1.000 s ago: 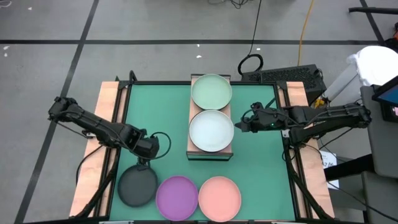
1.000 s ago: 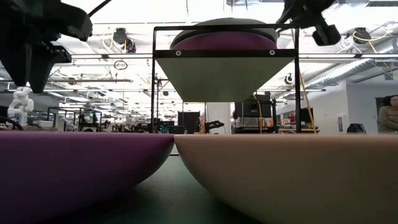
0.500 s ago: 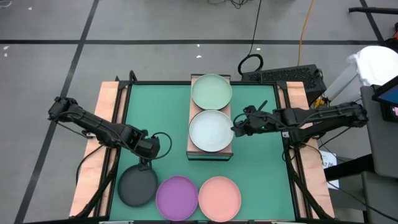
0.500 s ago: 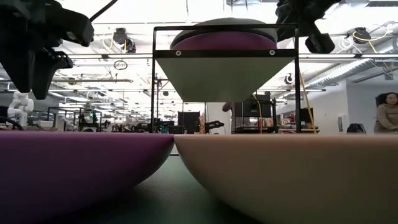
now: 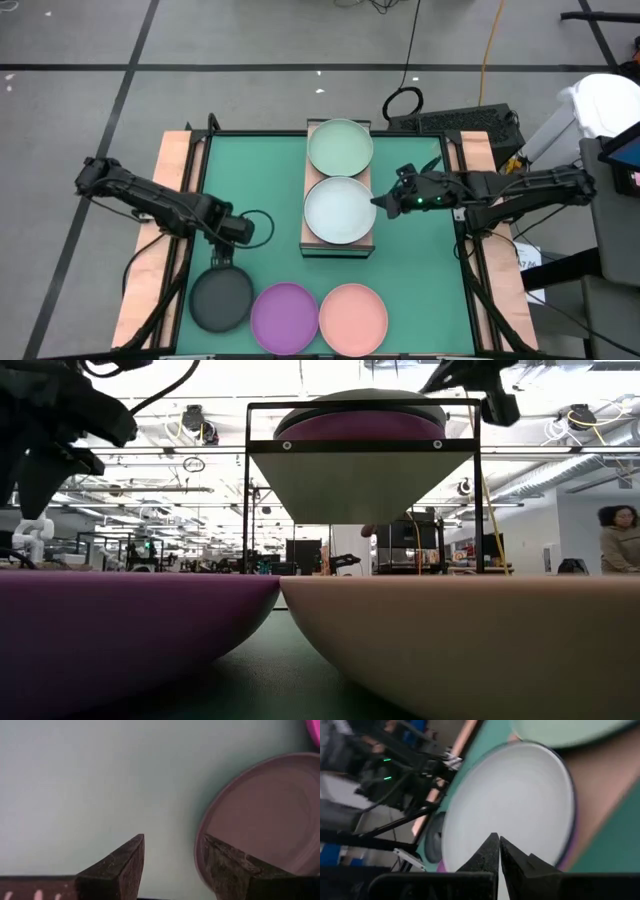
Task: Place and stack plates onto a shelf
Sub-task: Stack the black plate on top of the light green plate
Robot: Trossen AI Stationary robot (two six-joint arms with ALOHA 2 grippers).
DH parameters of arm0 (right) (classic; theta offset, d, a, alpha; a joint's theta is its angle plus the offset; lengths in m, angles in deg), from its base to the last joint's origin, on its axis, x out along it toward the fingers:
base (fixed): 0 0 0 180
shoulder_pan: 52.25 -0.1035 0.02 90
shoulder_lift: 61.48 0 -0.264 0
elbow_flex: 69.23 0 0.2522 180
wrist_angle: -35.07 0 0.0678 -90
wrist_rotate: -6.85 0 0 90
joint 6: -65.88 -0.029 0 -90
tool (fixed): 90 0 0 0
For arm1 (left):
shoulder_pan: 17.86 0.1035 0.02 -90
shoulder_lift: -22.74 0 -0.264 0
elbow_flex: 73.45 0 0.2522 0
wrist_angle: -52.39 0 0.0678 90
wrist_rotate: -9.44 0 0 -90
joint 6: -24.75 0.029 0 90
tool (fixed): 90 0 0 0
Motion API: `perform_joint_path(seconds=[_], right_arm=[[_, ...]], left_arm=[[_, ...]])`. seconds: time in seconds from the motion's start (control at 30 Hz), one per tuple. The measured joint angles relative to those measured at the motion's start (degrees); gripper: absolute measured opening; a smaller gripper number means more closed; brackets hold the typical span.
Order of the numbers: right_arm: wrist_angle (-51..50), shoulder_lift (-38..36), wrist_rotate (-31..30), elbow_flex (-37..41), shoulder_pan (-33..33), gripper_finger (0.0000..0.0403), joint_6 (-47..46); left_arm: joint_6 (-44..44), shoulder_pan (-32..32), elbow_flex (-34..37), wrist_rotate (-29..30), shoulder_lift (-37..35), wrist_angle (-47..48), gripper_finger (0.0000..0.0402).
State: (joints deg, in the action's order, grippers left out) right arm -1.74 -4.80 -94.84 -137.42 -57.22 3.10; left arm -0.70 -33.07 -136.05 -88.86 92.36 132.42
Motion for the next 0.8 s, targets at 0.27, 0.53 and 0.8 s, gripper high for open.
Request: perform_joint_path(seconds=[0.27,0.53,0.8], right_arm=[[1.82,-2.53,1.81,0.0,0.0,0.0,5.0],[2.22,-3.91,5.93,0.02,-0.07,0.0,3.49],[2.07,-4.41,5.9,0.02,-0.07,0.0,2.57]], left_arm=[[7.92,1.86,5.54,-8.26,-1.19,-8.74,0.02],[7.65,-3.57,10.79,-2.79,-1.2,-14.73,0.02],[2.99,-11.63,14.96,0.32,-1.2,-22.06,0.02]])
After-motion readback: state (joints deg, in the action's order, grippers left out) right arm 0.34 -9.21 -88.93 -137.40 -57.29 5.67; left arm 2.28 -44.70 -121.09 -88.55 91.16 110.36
